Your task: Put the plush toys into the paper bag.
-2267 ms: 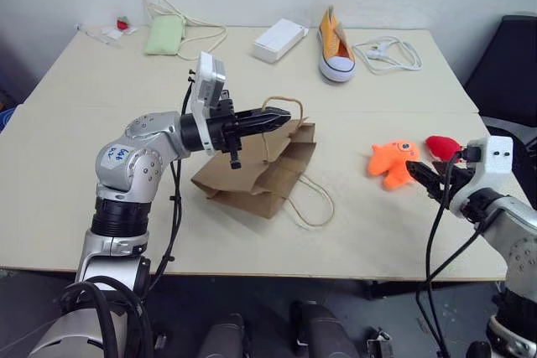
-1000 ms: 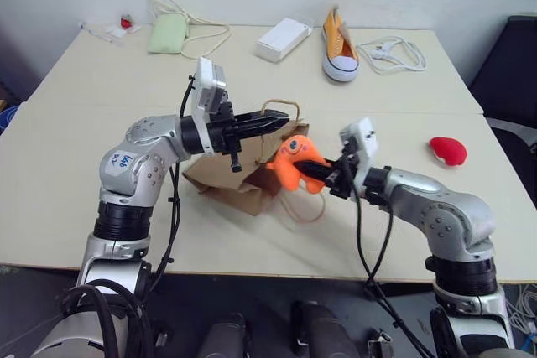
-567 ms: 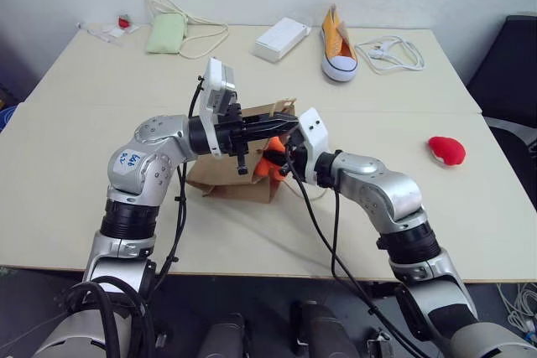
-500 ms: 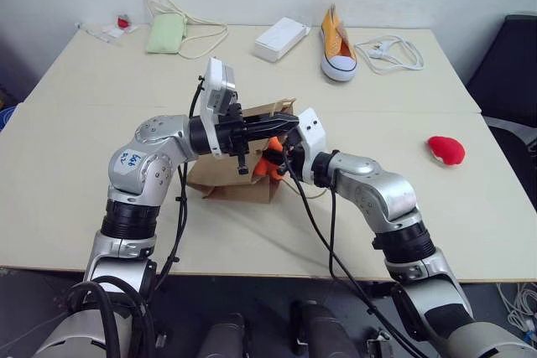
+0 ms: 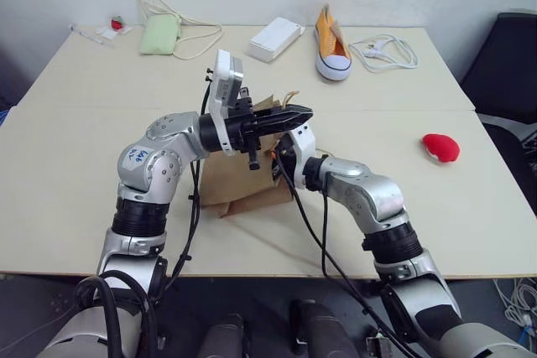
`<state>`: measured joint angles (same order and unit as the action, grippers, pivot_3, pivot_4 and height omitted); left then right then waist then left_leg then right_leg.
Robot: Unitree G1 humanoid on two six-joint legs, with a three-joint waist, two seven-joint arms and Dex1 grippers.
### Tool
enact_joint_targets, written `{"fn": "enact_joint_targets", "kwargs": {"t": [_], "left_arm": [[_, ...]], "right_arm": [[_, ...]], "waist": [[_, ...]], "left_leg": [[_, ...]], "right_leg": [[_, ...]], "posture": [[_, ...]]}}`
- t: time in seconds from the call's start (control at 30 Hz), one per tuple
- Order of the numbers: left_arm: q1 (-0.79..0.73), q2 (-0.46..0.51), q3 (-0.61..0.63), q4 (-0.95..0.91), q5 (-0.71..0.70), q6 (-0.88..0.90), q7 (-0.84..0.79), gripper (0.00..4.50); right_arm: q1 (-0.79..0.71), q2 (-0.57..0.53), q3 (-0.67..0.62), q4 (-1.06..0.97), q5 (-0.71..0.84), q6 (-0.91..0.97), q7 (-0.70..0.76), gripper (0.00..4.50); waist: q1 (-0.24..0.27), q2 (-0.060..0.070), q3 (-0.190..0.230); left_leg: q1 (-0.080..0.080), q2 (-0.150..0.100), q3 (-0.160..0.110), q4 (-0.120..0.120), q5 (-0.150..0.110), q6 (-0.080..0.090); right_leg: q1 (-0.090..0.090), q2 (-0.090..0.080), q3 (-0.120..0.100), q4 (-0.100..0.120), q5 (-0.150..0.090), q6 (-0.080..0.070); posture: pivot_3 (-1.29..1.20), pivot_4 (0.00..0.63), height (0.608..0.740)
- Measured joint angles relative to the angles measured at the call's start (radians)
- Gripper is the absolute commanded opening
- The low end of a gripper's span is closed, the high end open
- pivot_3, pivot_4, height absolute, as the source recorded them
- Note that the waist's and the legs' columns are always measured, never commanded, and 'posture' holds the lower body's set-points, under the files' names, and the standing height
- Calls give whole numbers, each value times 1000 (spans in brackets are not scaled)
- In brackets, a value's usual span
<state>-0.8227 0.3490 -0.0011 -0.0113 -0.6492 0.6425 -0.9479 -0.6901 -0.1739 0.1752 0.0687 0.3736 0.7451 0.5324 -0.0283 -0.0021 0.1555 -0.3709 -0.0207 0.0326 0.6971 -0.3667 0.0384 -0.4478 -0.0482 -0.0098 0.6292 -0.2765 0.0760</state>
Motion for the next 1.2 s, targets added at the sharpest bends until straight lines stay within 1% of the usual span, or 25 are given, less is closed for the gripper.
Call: {"fn": "enact_joint_targets", "kwargs": {"t": [0.07,0.1,0.2,0.23,0.27,0.3,0.4,0.5,0.53,0.6,0.67,0.73,0.8,0.87,0.9,1.03,1.1,1.2], "left_arm": [[2,11,-3,-3,8,-5,-5,0],[5,18,-7,-5,13,-12,-8,0],[23,46,-7,-7,24,-14,-11,0],[29,51,-4,-7,24,-11,-10,0],[36,59,3,-7,23,-10,-9,0],[43,65,10,-8,22,-7,-8,0],[58,89,36,-10,7,23,-1,0],[71,110,76,-13,-19,56,12,0],[74,119,84,-15,-30,69,15,0],[79,131,102,-17,-38,81,18,0],[79,136,106,-24,-53,96,19,0],[79,137,111,-37,-63,109,25,0],[82,136,114,-59,-73,119,39,0],[85,135,121,-67,-79,120,50,0],[90,133,124,-69,-80,120,58,0],[98,118,125,-94,-89,120,77,0],[103,115,126,-104,-91,119,86,0],[110,113,127,-114,-92,118,101,0]], "right_arm": [[27,2,-20,-11,6,6,-5,2236],[45,-2,-30,-32,11,18,-6,2540],[120,-42,-68,-144,43,69,-7,3721],[147,-66,-85,-199,59,94,-8,3994],[164,-82,-103,-241,72,114,-9,4377],[180,-99,-122,-286,86,137,-13,4449],[258,-166,-224,-470,179,248,-28,4449],[337,-253,-367,-613,261,347,-47,4449],[369,-302,-428,-650,274,372,-58,4449],[386,-358,-512,-656,269,389,-87,4449],[382,-390,-576,-626,228,380,-140,4449],[367,-421,-590,-544,151,327,-204,4449],[328,-449,-578,-380,23,224,-299,4449],[290,-459,-566,-225,-65,128,-351,4449],[260,-469,-533,-129,-111,63,-363,4449],[150,-474,-421,154,-210,-113,-349,4449],[60,-477,-358,309,-259,-183,-326,4449],[-14,-488,-295,419,-312,-210,-297,4449]], "waist": [[0,0,0],[1,0,0],[1,0,0],[2,0,0],[2,0,0],[2,0,0],[3,0,0],[8,0,0],[12,0,0],[21,0,0],[25,0,0],[26,0,0],[25,0,0],[25,0,0],[24,0,0],[15,1,1],[5,3,2],[0,3,2]], "left_leg": [[0,0,0,0,0,0],[0,0,0,0,0,0],[0,0,0,0,0,0],[0,0,-1,0,0,0],[0,0,-1,0,0,0],[0,0,0,0,0,0],[-1,0,-1,-1,0,0],[-1,0,-1,0,0,0],[-1,0,-1,0,0,0],[0,0,-1,0,0,0],[0,0,0,0,0,0],[0,0,0,0,0,0],[1,-1,2,-1,0,0],[1,-1,2,-1,0,0],[1,0,2,-1,0,0],[2,0,4,-2,0,0],[2,0,4,-2,0,0],[2,1,4,-2,1,-1]], "right_leg": [[0,0,0,0,0,0],[0,0,0,0,0,0],[0,0,0,-1,0,0],[0,0,0,0,0,0],[0,0,0,-1,0,0],[0,0,0,-1,0,0],[0,0,0,-1,0,0],[1,-1,0,-1,0,0],[1,-1,0,-2,0,0],[1,-1,1,-2,0,0],[1,-1,1,-2,0,0],[1,-1,1,-2,0,0],[1,-1,2,-2,0,0],[1,0,2,-2,0,0],[1,0,3,-1,0,0],[0,1,4,-1,0,0],[0,1,4,-1,0,0],[0,2,4,-1,0,0]], "posture": [[0,150,740],[0,150,740],[0,150,740],[0,150,740],[0,150,740],[0,150,740],[0,150,740],[0,150,740],[0,150,740],[0,150,740],[0,150,740],[0,150,740],[0,150,740],[0,150,740],[0,150,740],[0,150,740],[0,150,740],[0,150,740]]}}
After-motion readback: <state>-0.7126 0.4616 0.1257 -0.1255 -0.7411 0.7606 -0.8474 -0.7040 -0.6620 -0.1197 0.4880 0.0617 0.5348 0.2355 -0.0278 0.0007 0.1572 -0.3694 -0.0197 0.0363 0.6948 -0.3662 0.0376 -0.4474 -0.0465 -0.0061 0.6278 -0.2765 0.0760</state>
